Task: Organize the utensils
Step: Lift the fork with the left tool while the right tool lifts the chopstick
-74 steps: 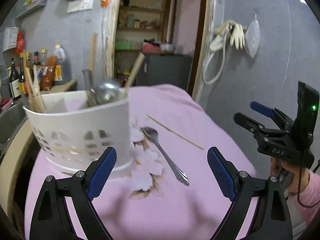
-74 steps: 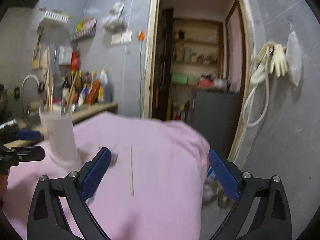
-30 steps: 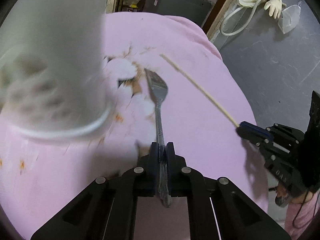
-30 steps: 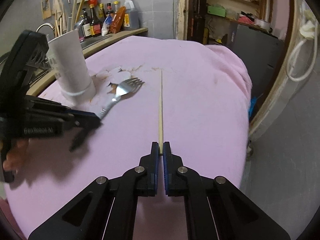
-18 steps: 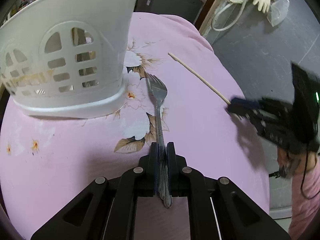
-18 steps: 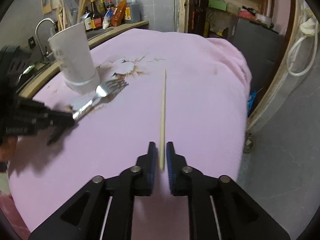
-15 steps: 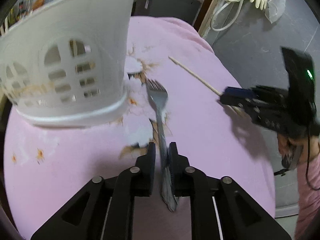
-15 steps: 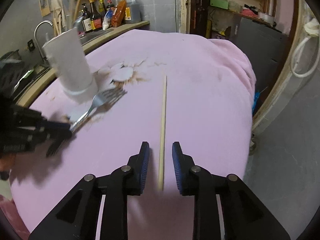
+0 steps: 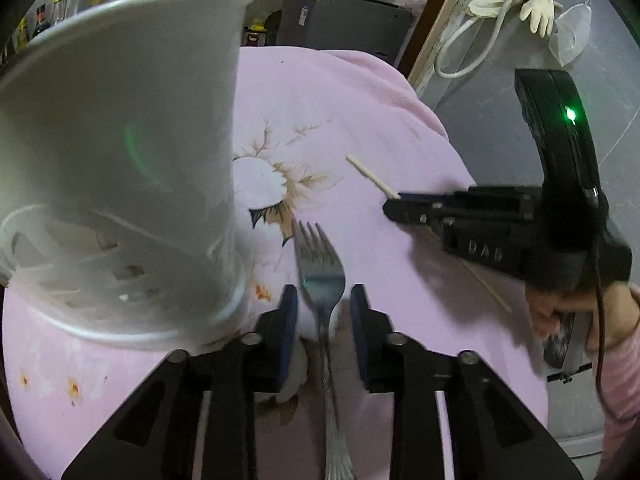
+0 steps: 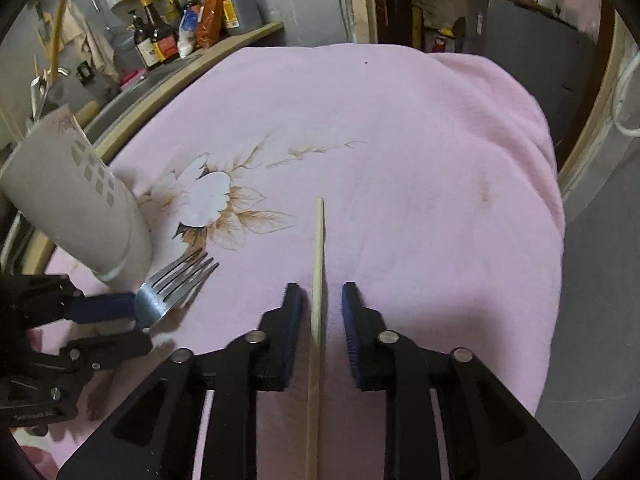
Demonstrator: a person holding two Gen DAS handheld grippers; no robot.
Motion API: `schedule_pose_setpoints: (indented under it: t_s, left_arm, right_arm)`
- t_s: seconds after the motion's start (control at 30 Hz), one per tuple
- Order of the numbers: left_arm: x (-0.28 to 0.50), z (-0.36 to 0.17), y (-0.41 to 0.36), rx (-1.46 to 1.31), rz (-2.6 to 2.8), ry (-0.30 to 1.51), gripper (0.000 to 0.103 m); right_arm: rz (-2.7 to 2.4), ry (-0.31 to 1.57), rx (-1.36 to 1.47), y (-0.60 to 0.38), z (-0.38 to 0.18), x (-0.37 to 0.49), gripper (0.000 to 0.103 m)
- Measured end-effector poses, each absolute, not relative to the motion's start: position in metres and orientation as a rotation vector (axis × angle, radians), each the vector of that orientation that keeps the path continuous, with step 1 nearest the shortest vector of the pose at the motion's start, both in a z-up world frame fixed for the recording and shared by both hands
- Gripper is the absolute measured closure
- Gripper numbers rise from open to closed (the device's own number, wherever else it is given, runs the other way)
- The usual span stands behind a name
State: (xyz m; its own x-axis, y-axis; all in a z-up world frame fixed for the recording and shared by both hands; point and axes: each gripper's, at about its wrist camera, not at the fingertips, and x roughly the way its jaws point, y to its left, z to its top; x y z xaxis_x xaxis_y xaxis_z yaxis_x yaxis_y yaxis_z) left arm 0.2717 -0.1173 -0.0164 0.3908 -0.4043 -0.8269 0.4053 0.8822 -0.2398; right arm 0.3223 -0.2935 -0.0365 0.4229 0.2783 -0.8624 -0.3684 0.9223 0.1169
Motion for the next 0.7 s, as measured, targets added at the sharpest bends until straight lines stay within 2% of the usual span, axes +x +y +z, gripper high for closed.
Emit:
schedule_pose_setpoints:
  t_s: [0.07,0.13,0.43,0.7]
  left_arm:
    - [0.273,-0.017,-0.119,-0.005,-0.528,1.060,0.098]
    - [0.272,-0.019,-0.119,-0.015,-0.541,1.074,0.100]
    - [0.255,-0.013,-0.101,-0.036,-0.547,1.012,0.103]
    - [0.212,0.007,-0.087,-0.032,-0.573,0.790,0.103]
  right_arm:
    - [0.382,1.055,-0.088,-0.292,-0.036,0.320,0.099]
    - [0.370,1.045,-0.064,-0.294,-0.035,0.317,0.100]
    - [0.364,0.814,-0.004,-0.308,-0.009,0.258,0.100]
    - [0.287,0.505,-0.073,-0.295,0.012,0.192,0.100]
